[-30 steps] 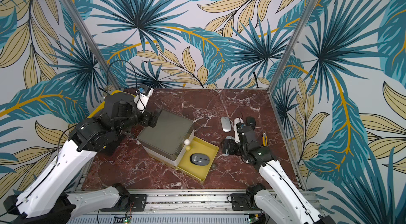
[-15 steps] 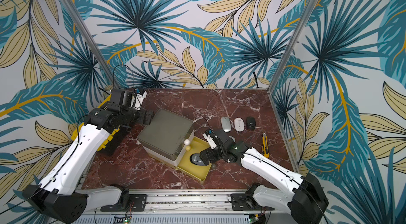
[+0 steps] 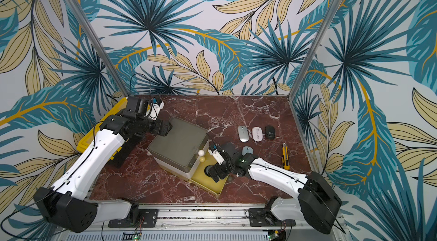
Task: Take the mice out of the drawer
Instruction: Pick up the mouse from the drawer.
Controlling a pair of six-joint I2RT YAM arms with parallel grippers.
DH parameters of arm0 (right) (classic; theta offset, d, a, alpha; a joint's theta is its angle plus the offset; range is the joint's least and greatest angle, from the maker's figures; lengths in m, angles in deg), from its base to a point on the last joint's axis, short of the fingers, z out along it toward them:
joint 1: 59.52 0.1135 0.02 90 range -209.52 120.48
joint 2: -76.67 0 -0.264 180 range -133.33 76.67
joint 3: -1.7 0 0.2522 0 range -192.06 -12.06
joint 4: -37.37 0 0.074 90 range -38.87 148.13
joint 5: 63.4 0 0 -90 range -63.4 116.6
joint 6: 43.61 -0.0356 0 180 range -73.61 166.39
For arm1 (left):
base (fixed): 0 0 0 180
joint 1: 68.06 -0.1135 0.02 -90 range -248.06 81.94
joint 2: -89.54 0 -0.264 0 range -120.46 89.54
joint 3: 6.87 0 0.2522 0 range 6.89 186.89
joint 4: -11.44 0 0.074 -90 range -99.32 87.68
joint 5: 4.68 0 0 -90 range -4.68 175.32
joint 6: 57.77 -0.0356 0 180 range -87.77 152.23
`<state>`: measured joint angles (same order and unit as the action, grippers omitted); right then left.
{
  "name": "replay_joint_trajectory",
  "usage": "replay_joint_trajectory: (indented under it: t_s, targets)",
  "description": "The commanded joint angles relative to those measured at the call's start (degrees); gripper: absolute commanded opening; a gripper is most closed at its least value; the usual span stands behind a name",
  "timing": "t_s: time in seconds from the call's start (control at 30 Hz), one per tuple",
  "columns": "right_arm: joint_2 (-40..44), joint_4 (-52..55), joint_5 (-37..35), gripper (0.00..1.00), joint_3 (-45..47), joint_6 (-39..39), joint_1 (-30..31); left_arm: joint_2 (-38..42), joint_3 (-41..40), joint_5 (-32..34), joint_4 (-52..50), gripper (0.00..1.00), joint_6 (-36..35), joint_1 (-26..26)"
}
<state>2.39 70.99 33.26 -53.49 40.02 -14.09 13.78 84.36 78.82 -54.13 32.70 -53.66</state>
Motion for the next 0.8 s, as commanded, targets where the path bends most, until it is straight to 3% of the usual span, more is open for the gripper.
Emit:
replay_joint_trajectory:
  t_s: [0.0,0.6,0.77]
  targets:
    - [-2.0,-0.5,-2.5,0.98,-0.6,-2.6,0.3,0.7,-1.4,-1.5,1.7,1.00,0.3,-0.6]
    - [-10.5,-3.9,-12.0,0.96,-1.3,-8.3,3.2,1.6,-1.9,-3.0,2.1,1.00,0.1,-0.8]
    - [-12.5,-5.2,-11.7,0.89,-1.4,-9.4,3.2,1.5,-1.8,-3.3,2.1,1.00,0.1,-0.8]
